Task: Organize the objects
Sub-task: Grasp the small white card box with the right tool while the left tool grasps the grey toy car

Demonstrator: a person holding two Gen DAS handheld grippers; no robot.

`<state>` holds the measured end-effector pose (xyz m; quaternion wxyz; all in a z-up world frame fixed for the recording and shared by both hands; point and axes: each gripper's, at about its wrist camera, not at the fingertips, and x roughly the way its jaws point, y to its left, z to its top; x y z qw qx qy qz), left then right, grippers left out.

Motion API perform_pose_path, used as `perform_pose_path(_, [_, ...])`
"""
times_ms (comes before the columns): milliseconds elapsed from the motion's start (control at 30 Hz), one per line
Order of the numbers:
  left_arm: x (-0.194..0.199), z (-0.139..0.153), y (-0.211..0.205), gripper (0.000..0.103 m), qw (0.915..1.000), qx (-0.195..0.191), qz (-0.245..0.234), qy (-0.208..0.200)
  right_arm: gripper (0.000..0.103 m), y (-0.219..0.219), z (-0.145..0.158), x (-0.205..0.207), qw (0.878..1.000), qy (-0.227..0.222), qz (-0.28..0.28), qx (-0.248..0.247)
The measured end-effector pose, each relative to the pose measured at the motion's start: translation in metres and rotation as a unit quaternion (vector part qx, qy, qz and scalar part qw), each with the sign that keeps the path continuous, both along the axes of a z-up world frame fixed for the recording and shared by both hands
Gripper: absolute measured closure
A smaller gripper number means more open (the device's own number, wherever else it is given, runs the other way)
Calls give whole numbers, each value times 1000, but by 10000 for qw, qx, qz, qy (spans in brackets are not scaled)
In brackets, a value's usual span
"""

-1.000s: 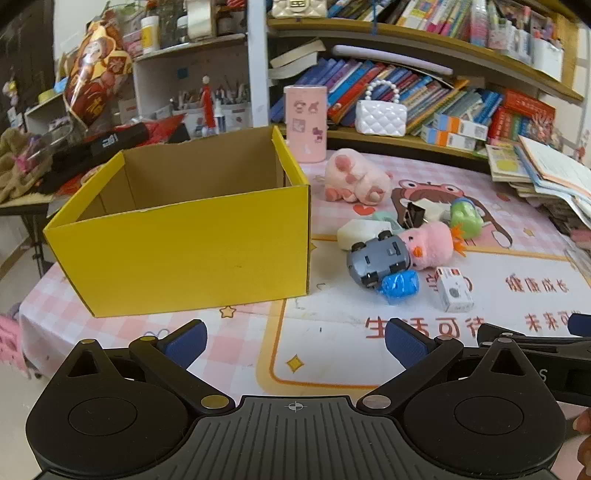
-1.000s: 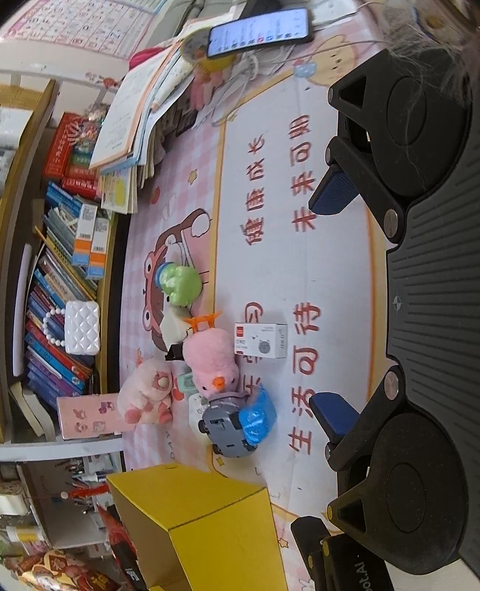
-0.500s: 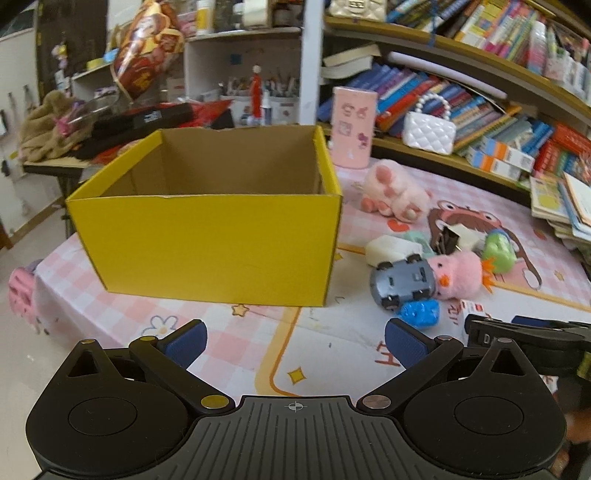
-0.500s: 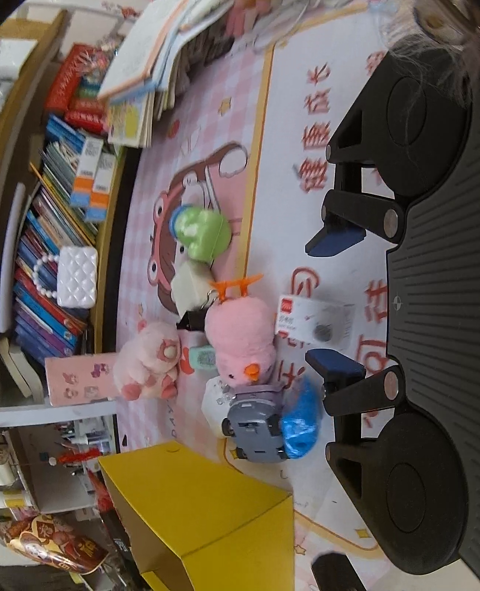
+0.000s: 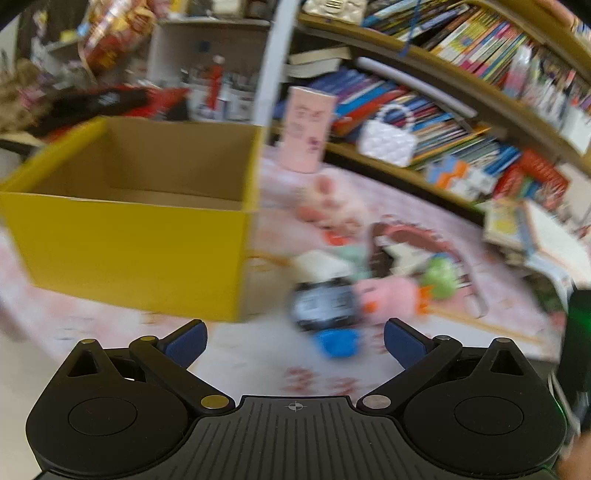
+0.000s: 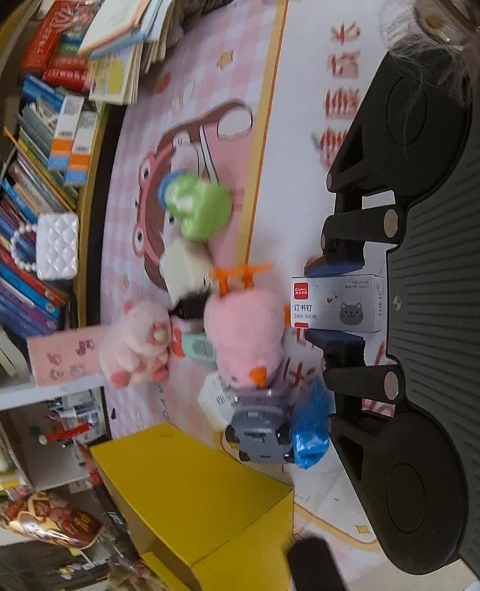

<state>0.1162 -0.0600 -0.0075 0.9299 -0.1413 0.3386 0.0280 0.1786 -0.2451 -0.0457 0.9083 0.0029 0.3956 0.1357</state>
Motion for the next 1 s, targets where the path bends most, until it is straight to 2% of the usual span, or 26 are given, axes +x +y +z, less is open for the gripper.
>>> perform_pose_path(67, [16,-4,-9,1,10000,-84,-46,2,75,-11,6,-7,10000,30,-4,52])
perform_pose_path(200, [47,-15,-23,4,9995,221,-66,221,75,-25,13,-24,9993,176,154,282])
perform_pose_path(333, [71,-28,-26,7,9985,315,15,449,75,-24,18,-36,9987,3,461,231])
perform_pose_path(433, [81,-37,-22,15,9977,235,118,619,75,-22,21,-41,9979,-90,612,195])
perform_pose_path(533, [82,-43,-17,22,9979,109,166,618,75,-22,22,-44,9974,-118,686,158])
perform_pose_path(567, [82,-43,-16,32,9982,0,112,589,75,-21,22,-46,9974,-122,692,143])
perform_pose_path(600, [82,-43,-15,33,9983,-89,55,570,75,-20,22,-47,9975,-114,685,143])
perform_pose_path(667, [81,-40,-17,34,9983,-9,10,581,75,-20,21,-48,9978,-83,644,163])
perform_pose_path(867, [48,-7,-16,35,9994,-26,-298,-166,75,-13,24,-56,9992,-159,328,159])
perform_pose_path(1000, [21,12,-8,34,9973,-74,-523,-504,75,-2,26,-66,9995,-196,222,111])
